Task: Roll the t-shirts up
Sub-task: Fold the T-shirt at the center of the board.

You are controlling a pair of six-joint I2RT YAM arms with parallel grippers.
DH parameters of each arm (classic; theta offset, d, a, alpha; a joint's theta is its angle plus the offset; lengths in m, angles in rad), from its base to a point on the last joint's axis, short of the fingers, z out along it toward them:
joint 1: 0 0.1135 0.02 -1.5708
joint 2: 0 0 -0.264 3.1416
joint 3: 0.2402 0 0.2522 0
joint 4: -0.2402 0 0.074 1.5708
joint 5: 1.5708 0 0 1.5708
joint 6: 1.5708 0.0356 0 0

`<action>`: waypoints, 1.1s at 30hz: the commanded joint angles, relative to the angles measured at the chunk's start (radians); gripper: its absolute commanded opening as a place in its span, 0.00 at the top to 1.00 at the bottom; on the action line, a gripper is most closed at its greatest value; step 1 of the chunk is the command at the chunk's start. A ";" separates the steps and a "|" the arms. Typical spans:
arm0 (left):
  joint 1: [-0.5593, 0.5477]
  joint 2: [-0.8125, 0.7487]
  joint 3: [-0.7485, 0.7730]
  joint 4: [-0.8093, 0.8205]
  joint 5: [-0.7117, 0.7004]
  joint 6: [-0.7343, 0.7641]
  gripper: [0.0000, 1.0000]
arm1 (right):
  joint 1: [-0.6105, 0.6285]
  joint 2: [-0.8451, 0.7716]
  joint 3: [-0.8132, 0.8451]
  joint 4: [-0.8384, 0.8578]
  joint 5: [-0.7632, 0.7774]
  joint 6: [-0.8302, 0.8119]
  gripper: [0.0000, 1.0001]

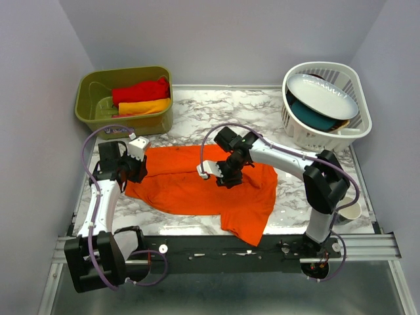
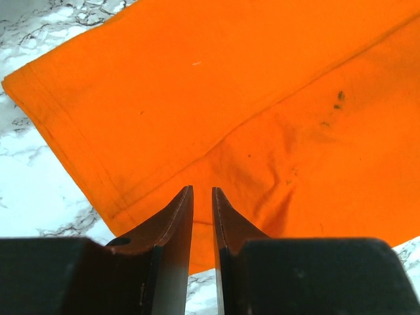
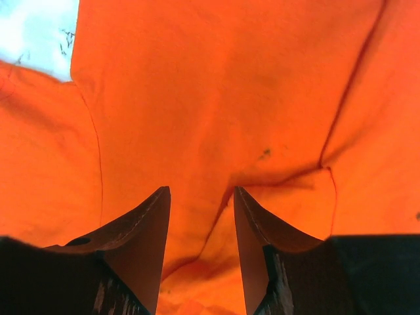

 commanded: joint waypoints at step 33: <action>-0.002 0.063 0.021 0.052 -0.024 0.012 0.71 | -0.020 0.096 0.011 0.104 0.229 0.058 0.87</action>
